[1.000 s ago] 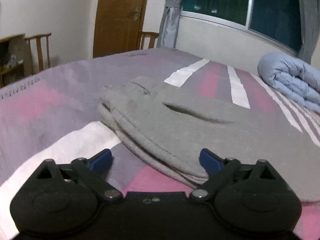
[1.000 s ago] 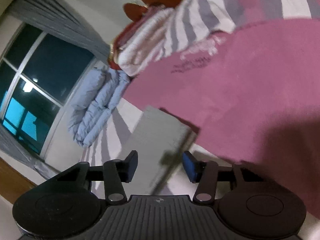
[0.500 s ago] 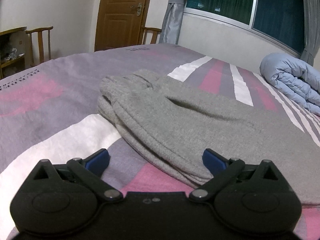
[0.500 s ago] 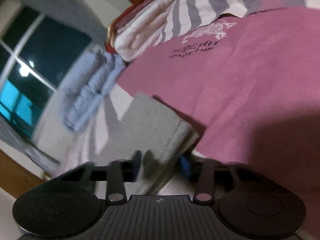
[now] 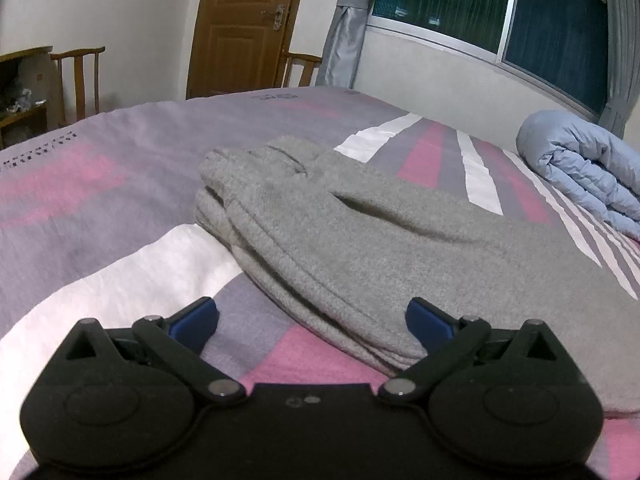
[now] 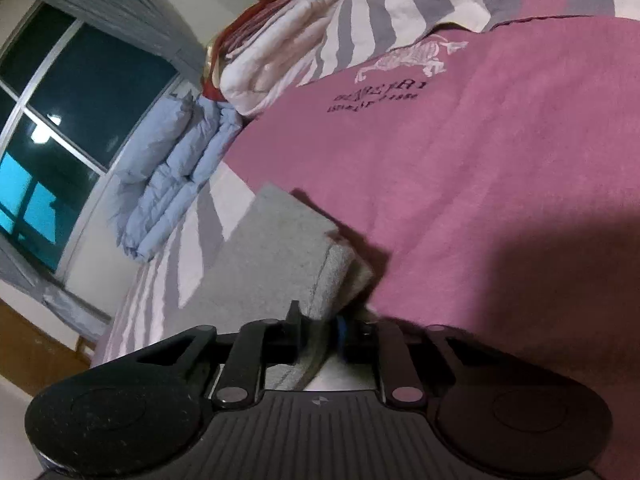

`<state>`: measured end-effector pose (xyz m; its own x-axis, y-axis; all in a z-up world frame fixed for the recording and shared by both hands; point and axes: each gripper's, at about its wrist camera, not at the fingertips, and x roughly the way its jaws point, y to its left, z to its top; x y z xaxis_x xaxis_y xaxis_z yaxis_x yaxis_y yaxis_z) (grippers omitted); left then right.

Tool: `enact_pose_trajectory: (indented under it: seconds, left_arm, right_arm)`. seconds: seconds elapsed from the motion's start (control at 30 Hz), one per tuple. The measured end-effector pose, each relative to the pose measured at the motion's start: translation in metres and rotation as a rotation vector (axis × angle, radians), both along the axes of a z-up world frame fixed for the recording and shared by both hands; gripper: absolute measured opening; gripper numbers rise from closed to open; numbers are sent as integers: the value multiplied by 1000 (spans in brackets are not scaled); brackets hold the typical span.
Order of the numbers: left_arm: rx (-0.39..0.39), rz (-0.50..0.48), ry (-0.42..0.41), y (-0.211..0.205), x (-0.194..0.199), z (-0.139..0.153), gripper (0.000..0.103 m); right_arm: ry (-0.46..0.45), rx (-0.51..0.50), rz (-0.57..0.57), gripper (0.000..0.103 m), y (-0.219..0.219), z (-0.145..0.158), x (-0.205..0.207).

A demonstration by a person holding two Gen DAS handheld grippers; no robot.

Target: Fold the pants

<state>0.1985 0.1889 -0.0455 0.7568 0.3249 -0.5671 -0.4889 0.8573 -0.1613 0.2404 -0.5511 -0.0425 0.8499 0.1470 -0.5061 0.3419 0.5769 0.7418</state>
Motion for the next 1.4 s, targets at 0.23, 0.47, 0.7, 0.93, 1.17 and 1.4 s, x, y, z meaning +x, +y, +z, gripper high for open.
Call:
enact_pose_trajectory:
  seconds: [0.23,0.47,0.7,0.93,1.17,1.4]
  left_arm:
    - [-10,-2,-6,1,-1,0,96]
    - [-14,-2,-10,2,-2,0,97]
    - [-25,-6,-14,3,-2,0,97]
    - [-57,-19,-37,8,-7,1,97]
    - [48,59,-115,18,-31,19,96]
    - [54,208,-119,48,-59,26,97]
  right_arm:
    - [-56,6,49,69,42,16,-22]
    - [-21,52,44,35,41,4,5]
    - [-17,116,-4,16,31,-6,15]
    - [-4,97,-29,12,30,4,17]
    - [-97,-189,55,11,93,71,28]
    - [-241,-342,249,11,214,121,48]
